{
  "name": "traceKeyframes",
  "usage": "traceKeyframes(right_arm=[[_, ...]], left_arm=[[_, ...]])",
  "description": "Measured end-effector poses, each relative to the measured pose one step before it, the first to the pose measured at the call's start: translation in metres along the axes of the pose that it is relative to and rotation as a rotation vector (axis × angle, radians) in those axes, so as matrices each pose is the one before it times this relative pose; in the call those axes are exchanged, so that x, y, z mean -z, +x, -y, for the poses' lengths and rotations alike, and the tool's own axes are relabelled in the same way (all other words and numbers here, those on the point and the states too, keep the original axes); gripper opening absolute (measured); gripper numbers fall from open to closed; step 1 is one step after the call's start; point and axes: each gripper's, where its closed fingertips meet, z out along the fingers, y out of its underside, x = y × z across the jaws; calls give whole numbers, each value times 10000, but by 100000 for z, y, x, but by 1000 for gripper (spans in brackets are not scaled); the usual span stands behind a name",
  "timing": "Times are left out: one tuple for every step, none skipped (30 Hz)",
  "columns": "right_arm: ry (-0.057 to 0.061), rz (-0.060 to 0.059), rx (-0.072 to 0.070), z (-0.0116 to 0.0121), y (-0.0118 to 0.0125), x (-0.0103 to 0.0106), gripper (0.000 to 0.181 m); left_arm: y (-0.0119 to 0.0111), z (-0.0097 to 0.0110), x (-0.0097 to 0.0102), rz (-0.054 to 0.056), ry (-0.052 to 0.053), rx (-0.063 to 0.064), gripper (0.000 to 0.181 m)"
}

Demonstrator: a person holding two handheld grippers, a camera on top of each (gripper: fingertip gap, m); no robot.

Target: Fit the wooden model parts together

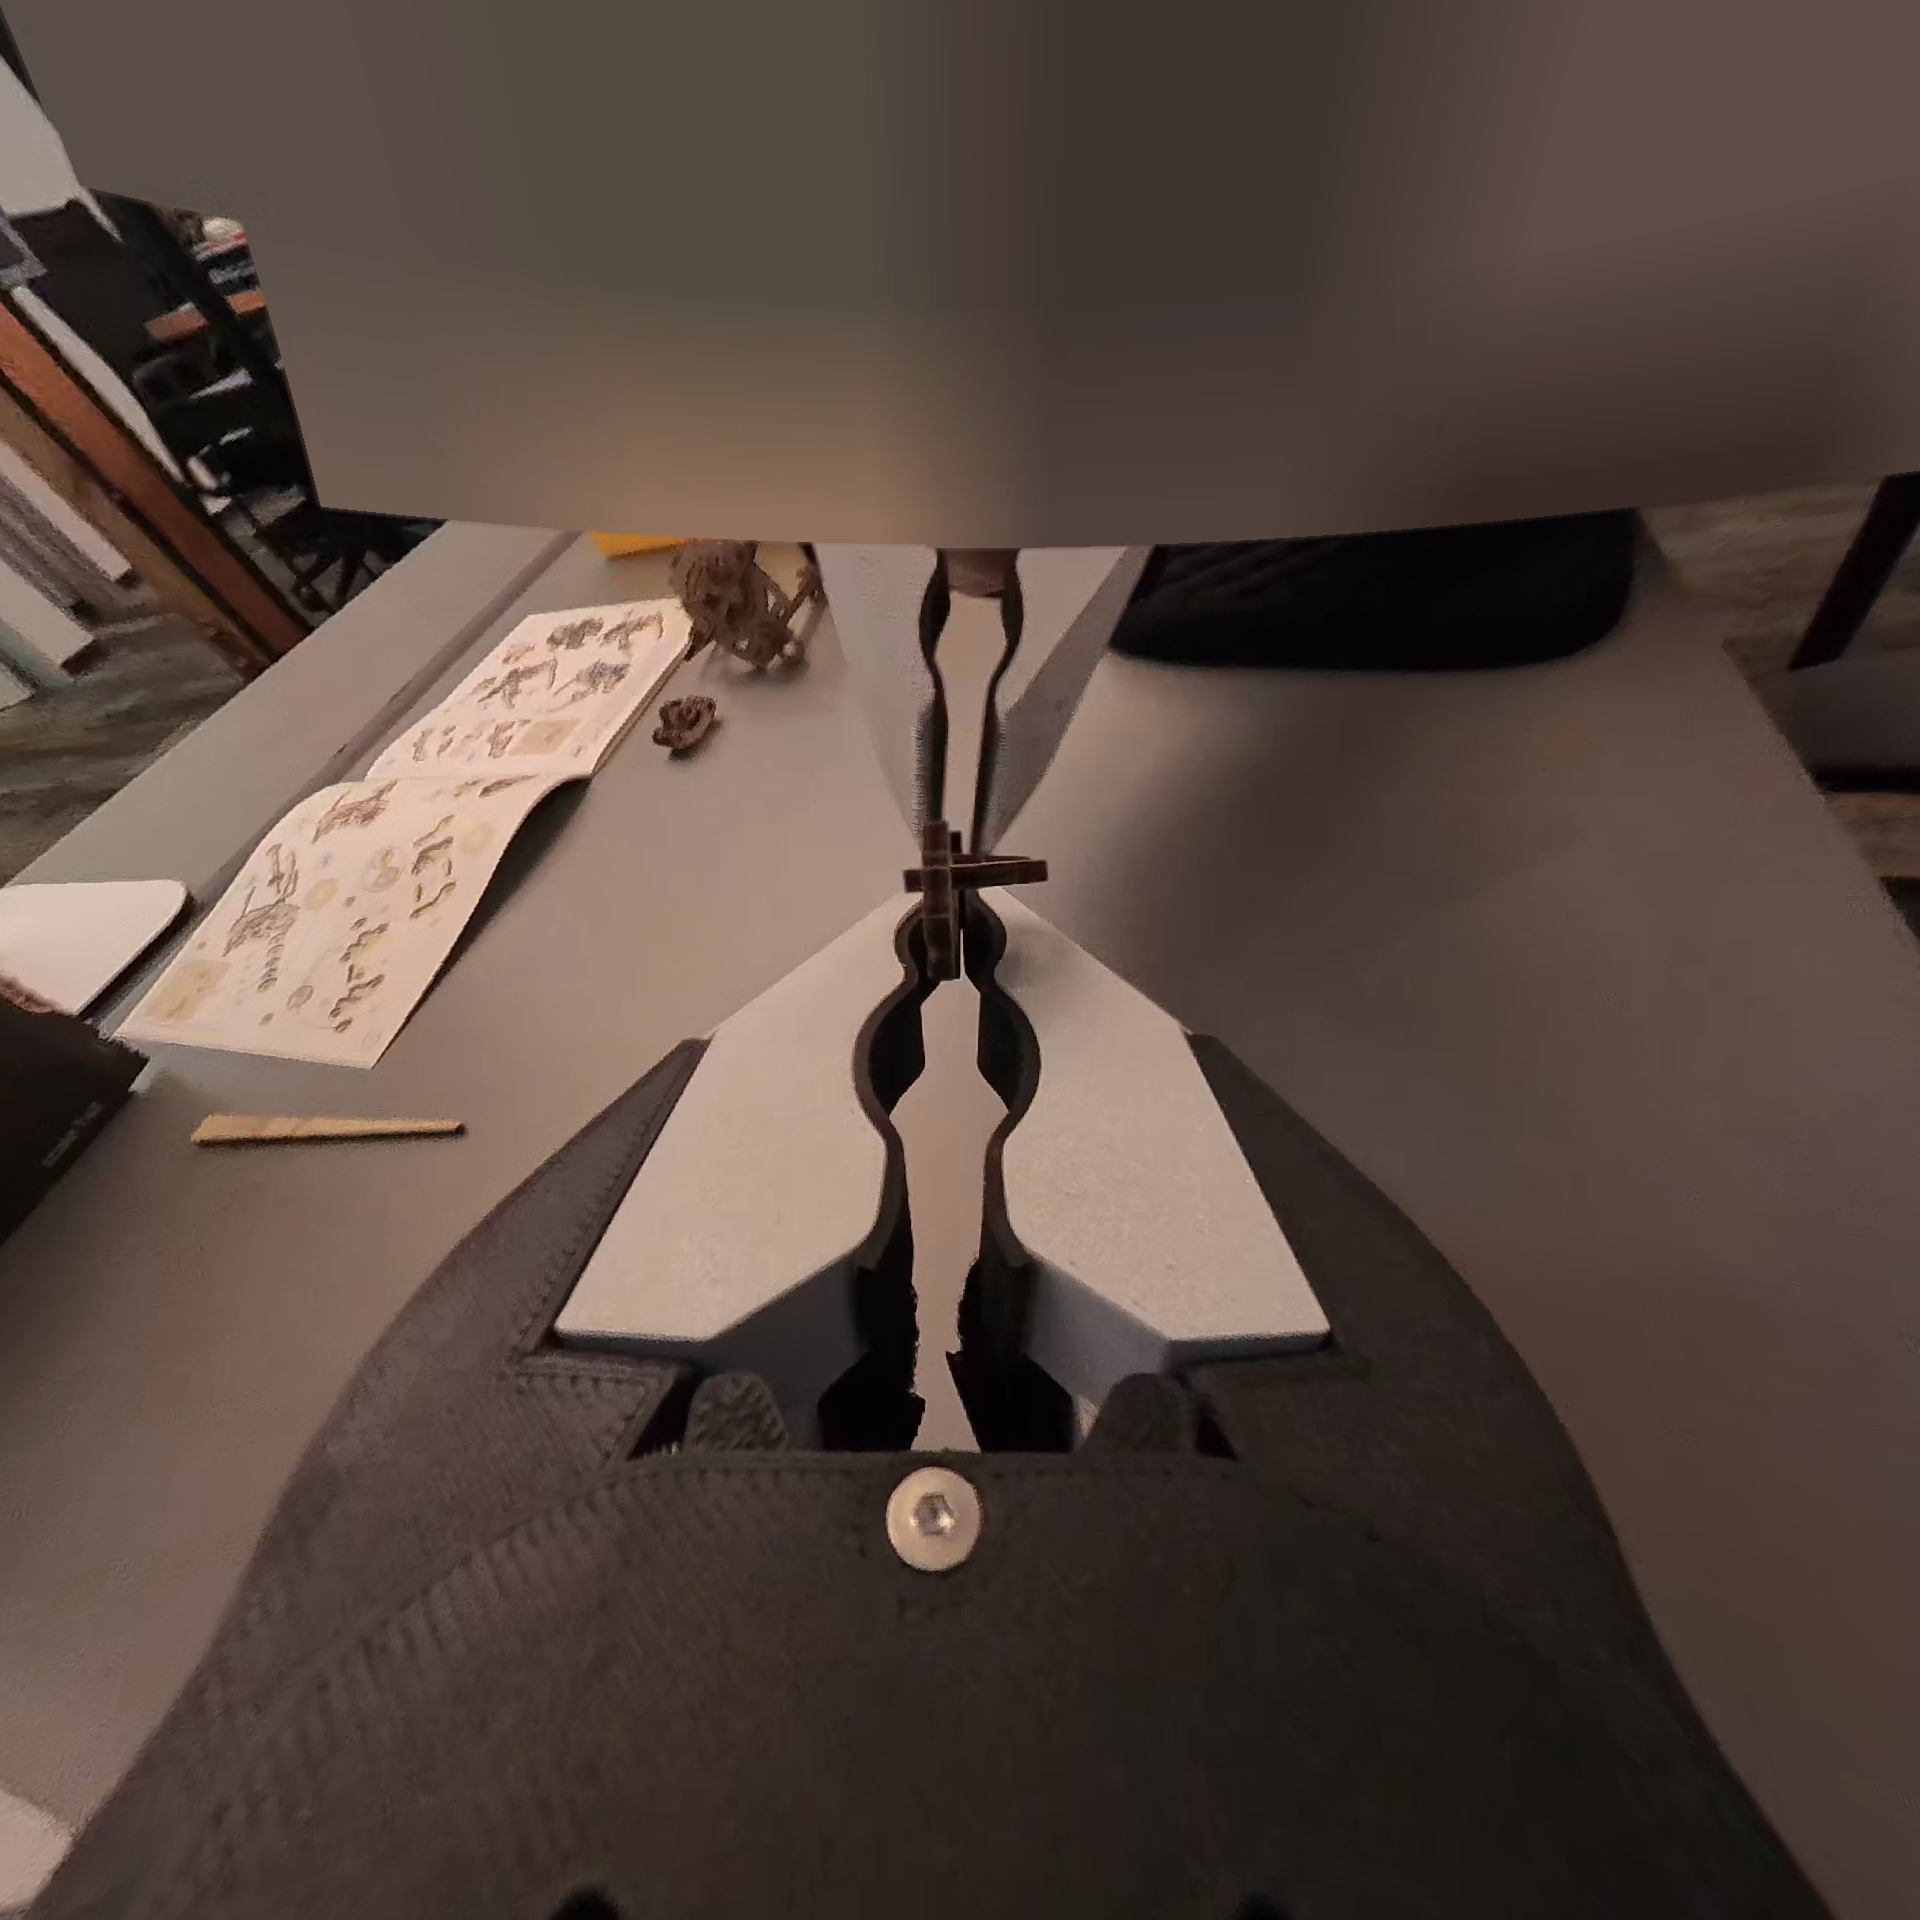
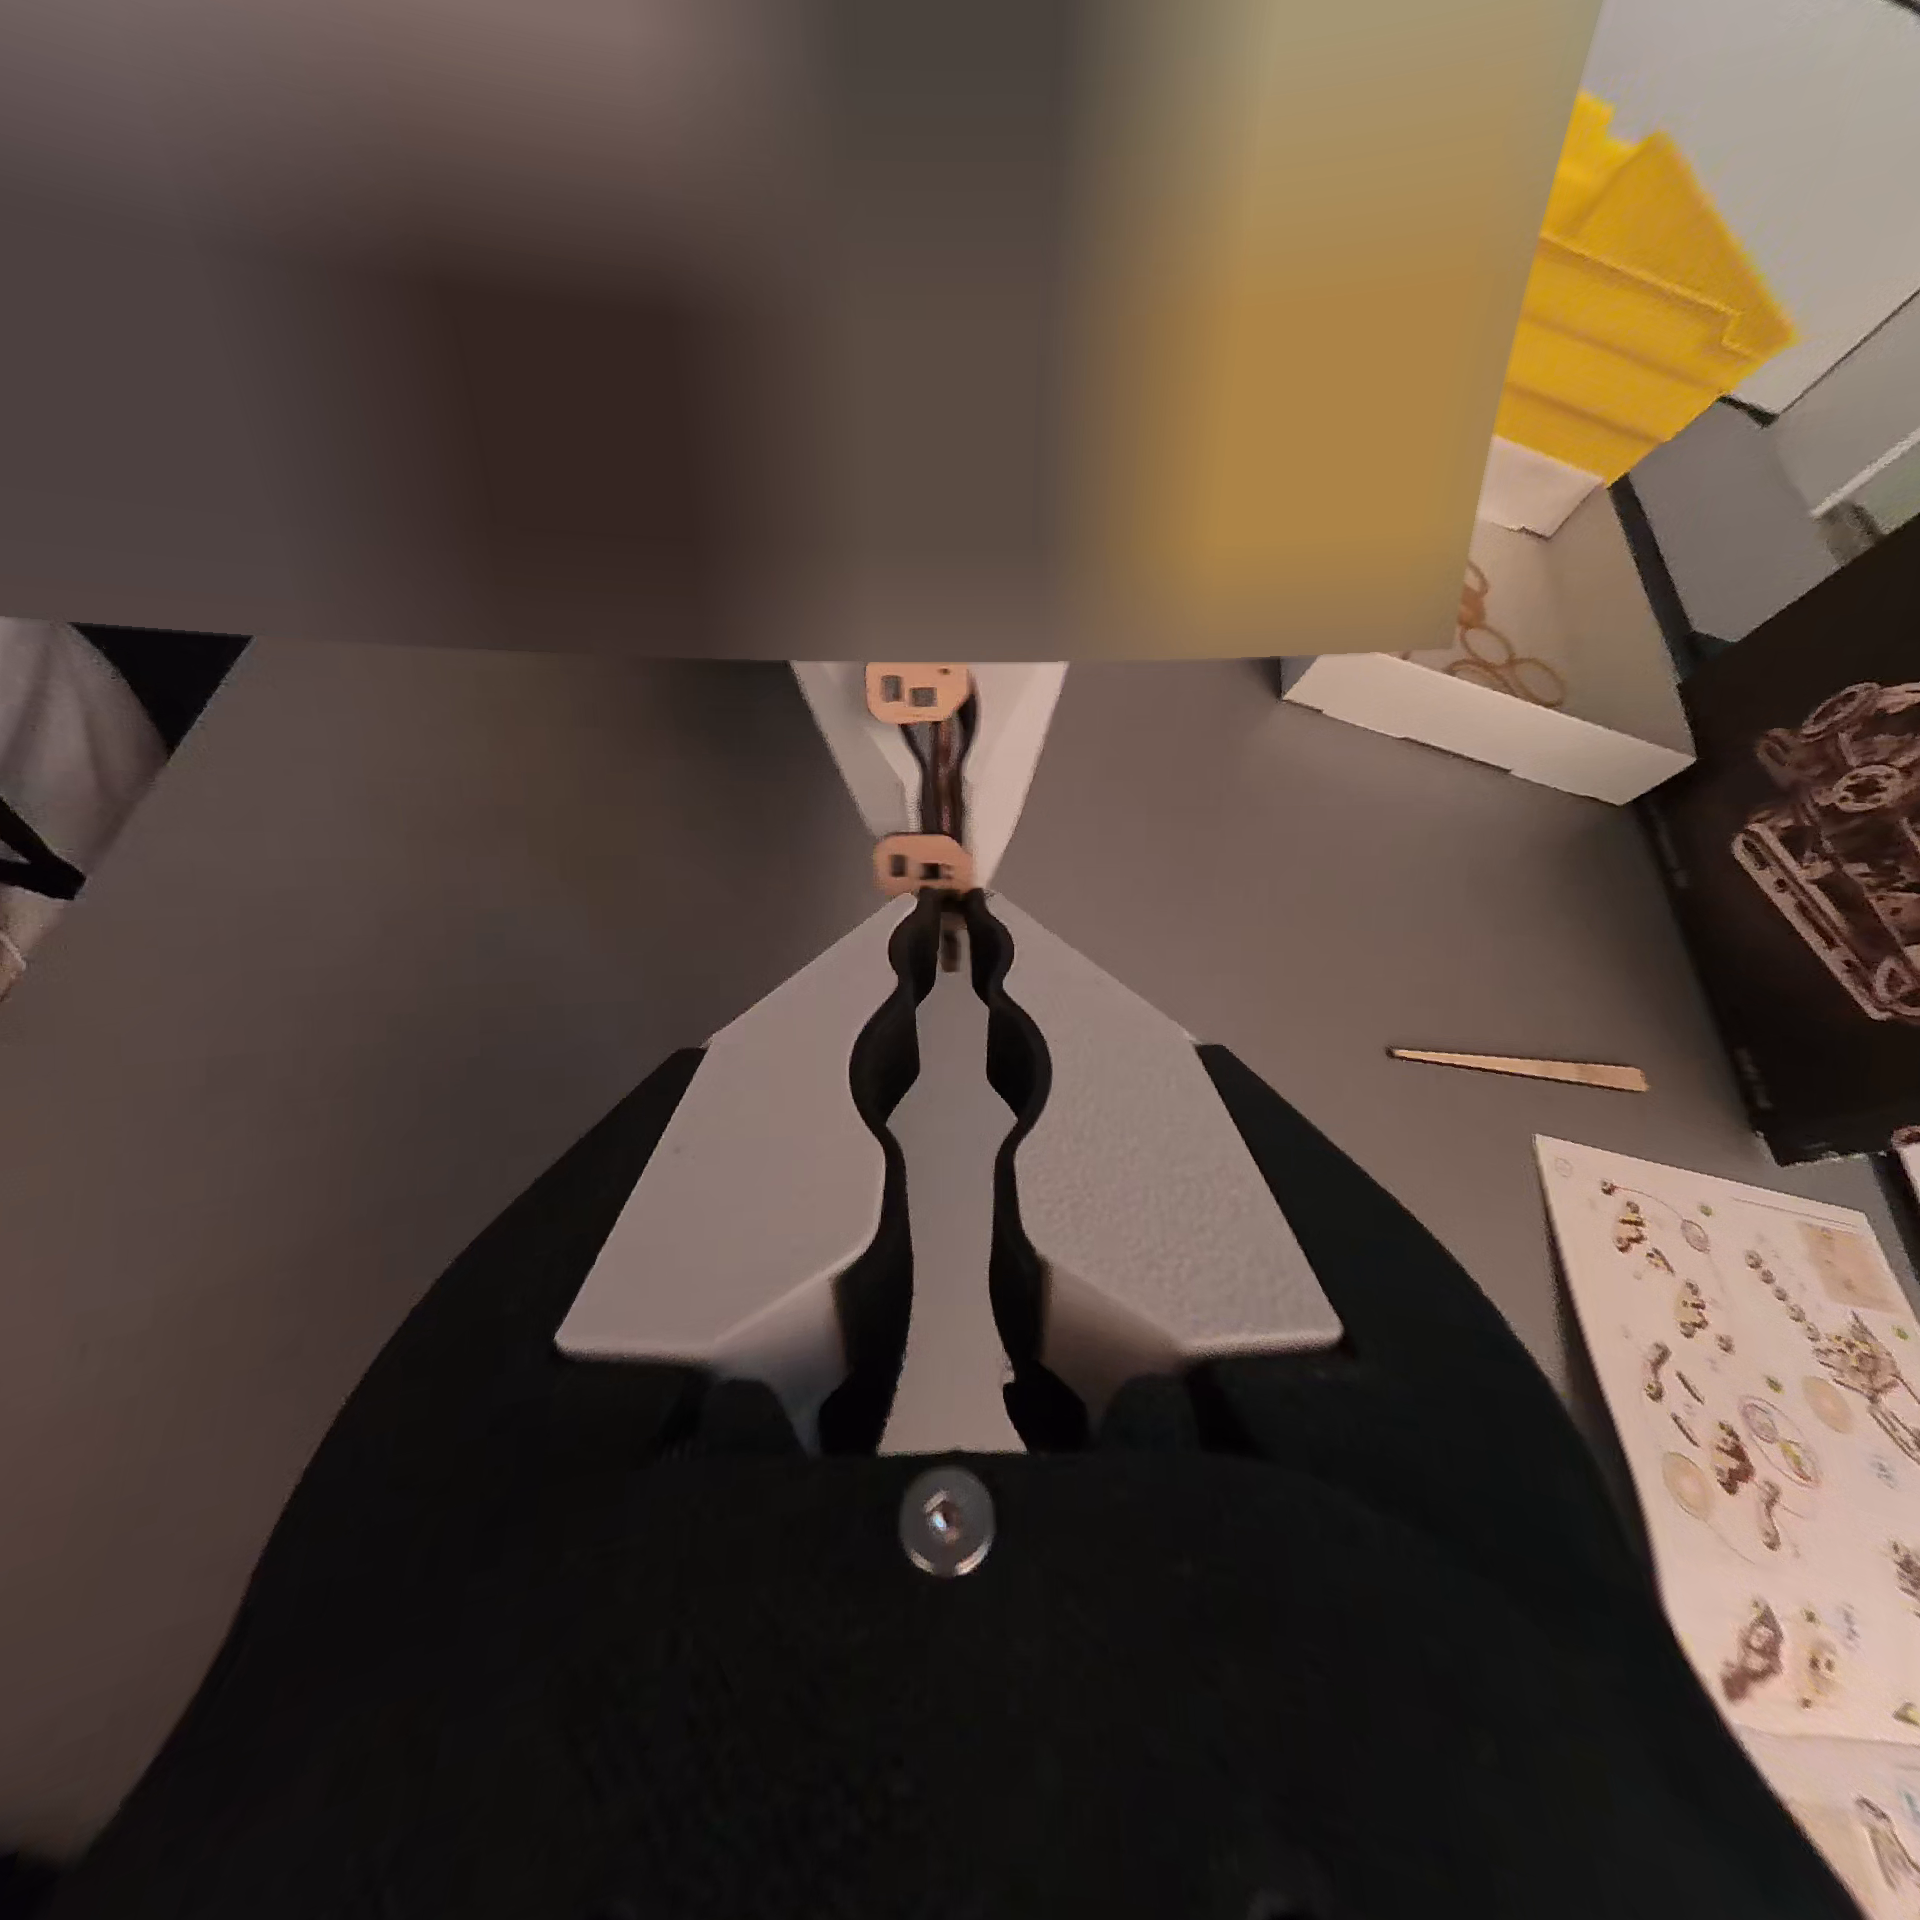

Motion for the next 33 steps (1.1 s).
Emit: traceKeyframes(right_arm=[[155,-199,10,323,366,644,3],[206,-123,-20,316,308,607,3],[323,161,-181,398,-124,135,2],[176,316,-264,95,-458,-596,1],[-369,71,-21,-702,-191,-822,2],[-423,-3,326,-676,-77,-265,3],[80,-29,26,145,68,229,2],[210,-53,-173,326,264,619,2],[241,-110,-139,338,402,760,3],[335,43,-126,457,98,448,2],[226,272,-169,261,-380,-266,2],[-233,223,-76,-481,-434,-933,3],[-395,-142,190,-607,91,-586,5],[-255,24,211,-274,-113,-28,6],[95,-79,-25,303,155,500,4],[192,-214,-14,412,374,803,5],[307,0,-25,494,30,625,4],[208,193,-163,214,-238,-110,4],[-322,172,-109,-727,-248,-885,5],[-349,-54,121,-657,54,-602,5],[-228,62,117,-301,-119,-75,5],[29,-120,-15,230,214,505,5],[172,-237,26,462,351,772,5],[359,-2,-47,608,13,449,4],[127,317,-172,72,-469,-427,4],[-483,185,-49,-997,-318,-968,6],[-288,-165,198,-590,255,-363,8],[65,-224,-43,80,471,227,7],[418,-351,-43,652,707,792,12],[636,-355,0,1014,701,1077,18],[699,-222,74,1086,438,940,20],[520,-209,329,686,228,524,22],[321,-468,598,272,399,135,27]], left_arm=[[221,518,90,-132,247,31,0],[-141,30,49,78,2,-38,0],[-105,-148,17,42,-47,8,1],[97,231,35,-82,123,124,0],[96,-31,50,-58,-91,54,0],[-201,-793,-202,126,-429,-96,0],[68,59,-92,-6,128,-31,0],[184,535,88,-88,247,-49,0],[-143,124,84,90,28,-73,0],[-151,-204,33,58,-73,25,1],[64,183,30,-79,120,157,0],[223,452,52,-122,193,82,0],[-92,-675,-67,89,-447,-172,0],[12,-351,-150,63,-90,-149,1],[188,456,8,-65,272,42,0],[44,442,109,-39,168,20,0],[-252,-38,82,123,-22,-49,0],[-95,69,69,14,81,61,0],[216,399,54,-167,197,159,0],[-95,-779,-81,64,-536,-54,1],[102,-373,-168,7,-91,-179,1],[194,405,-11,-42,283,-52,1],[43,314,46,-28,93,-4,0],[-165,-144,-5,35,-92,25,1],[-62,37,-22,-46,66,152,0],[108,298,33,-124,124,193,0],[-205,-1099,-138,101,-656,31,1],[-42,3,-83,24,181,51,1],[35,342,17,-149,257,415,0],[-369,-125,1,-92,-63,741,0],[-705,-290,27,-8,-39,919,0],[-767,147,191,-23,227,1061,0],[-467,559,272,-211,432,1176,0]])
